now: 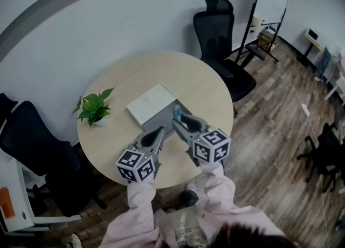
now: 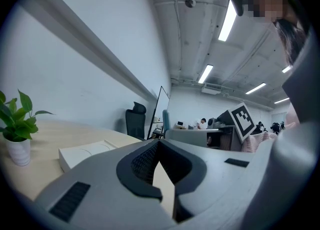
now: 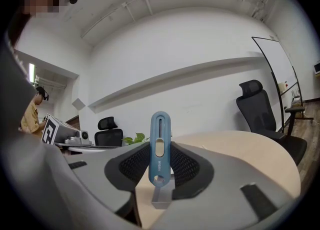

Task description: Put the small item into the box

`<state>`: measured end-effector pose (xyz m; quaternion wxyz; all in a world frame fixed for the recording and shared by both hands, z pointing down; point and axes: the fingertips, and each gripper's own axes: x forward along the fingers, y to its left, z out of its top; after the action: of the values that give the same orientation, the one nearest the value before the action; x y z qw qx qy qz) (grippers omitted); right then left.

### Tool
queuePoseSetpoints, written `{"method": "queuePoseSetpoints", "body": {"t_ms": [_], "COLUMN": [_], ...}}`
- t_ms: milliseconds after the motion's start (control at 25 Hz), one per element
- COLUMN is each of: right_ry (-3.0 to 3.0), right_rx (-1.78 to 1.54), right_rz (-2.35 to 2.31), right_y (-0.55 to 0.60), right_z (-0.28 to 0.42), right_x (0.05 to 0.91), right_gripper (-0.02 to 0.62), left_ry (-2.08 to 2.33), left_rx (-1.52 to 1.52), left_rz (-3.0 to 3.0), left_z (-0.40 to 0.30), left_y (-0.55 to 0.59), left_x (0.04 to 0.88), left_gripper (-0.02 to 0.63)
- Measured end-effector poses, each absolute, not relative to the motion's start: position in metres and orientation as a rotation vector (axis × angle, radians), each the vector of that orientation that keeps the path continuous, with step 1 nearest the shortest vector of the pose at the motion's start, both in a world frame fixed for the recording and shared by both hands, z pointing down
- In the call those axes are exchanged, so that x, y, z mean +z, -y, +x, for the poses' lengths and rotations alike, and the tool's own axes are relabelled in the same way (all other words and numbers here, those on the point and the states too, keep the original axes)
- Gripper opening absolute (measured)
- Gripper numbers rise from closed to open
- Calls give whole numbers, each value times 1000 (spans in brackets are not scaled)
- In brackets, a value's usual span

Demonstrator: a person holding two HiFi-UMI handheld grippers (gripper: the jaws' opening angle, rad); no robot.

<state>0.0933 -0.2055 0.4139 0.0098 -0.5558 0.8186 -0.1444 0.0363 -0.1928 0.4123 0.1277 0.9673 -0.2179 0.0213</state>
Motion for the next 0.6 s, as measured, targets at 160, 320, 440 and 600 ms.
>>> {"method": "queuePoseSetpoints", "body": {"t_ms": [160, 320, 440, 600], "right_ry": [-2607, -2662, -2696, -2736], "right_rx": [-441, -446, -460, -475], "right_rz": [-1713, -1684, -1652, -1612], "right_y": [219, 229, 238, 248], "right_z": [99, 100, 102, 105], "right_x": [415, 418, 422, 426], "right_gripper": [128, 129, 129, 129], "left_ry": [689, 742, 778, 826], "left_rx": [58, 64, 67, 66], "left_rz": [2792, 2767, 2750, 2724], "left_z": [40, 43, 45, 46], "left_y": [205, 214, 221, 229], "left_x": [415, 419, 422, 425], "left_gripper": [9, 9, 9, 9]}}
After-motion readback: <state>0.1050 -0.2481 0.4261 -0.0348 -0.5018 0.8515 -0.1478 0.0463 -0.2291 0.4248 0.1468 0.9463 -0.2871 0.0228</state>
